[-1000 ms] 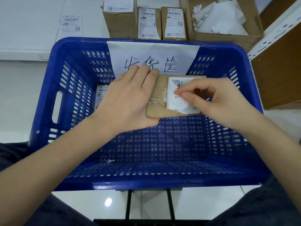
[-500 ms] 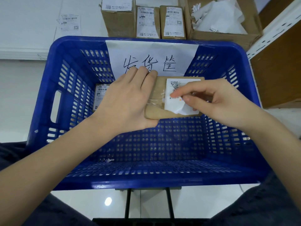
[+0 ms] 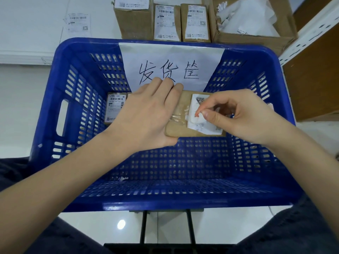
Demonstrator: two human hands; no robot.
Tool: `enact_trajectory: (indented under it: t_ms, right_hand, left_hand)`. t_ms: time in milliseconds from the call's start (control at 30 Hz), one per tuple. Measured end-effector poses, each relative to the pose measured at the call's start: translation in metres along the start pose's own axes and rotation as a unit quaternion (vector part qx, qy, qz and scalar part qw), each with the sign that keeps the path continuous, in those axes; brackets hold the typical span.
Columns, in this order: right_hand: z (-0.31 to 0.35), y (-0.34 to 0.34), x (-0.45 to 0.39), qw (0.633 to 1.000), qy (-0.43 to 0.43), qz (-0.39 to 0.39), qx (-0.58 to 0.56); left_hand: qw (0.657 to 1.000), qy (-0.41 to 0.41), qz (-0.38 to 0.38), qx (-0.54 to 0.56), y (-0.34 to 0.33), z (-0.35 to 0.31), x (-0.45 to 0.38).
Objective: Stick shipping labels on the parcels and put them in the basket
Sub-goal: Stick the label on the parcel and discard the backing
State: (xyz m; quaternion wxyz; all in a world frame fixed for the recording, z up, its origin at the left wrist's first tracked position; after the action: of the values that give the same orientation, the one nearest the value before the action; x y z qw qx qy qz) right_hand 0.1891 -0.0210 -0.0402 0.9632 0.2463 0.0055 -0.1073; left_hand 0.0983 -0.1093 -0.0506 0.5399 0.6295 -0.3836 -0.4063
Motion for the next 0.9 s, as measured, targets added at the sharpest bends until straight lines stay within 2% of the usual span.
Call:
enact_trajectory:
  t_ms: [200, 333, 467, 733, 900]
  right_hand:
    - [-0.004, -0.001, 0.003, 0.996, -0.048, 0.019, -0.073]
    - [0.002, -0.014, 0.003, 0.991, -0.033, 0.073, -0.109]
    - [0.004, -0.017, 0.003, 0.987, -0.034, 0.083, -0.135]
    - [-0.001, -0.011, 0.004, 0.987, -0.041, 0.112, -0.105]
    - [-0.002, -0.011, 0.005, 0.991, -0.028, 0.121, -0.044]
  left_hand:
    - [1.0, -0.001, 0.002, -0.005, 0.0, -0.001, 0.0]
    - [1.0, 0.008, -0.001, 0.006, 0.002, 0.002, -0.002]
    - [1.0, 0.002, -0.006, 0.009, 0.003, -0.001, -0.001]
    - [1.0, -0.013, -0.01, -0.003, 0.005, -0.004, 0.0]
    - [1.0, -0.019, -0.009, -0.004, 0.004, -0.006, 0.001]
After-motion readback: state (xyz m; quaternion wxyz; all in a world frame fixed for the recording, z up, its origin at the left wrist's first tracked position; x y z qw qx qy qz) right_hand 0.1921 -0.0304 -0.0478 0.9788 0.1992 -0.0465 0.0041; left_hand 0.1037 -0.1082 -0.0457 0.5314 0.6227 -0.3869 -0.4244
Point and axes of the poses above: each hand's wrist, its own x-axis away from the middle knuckle, its own y-axis out of the back of the hand, z = x × y, the point moved 8 cm from there along -x, towards the middle knuckle, and after that the axes turned 15 degrees about y, right-handed, at the moved point
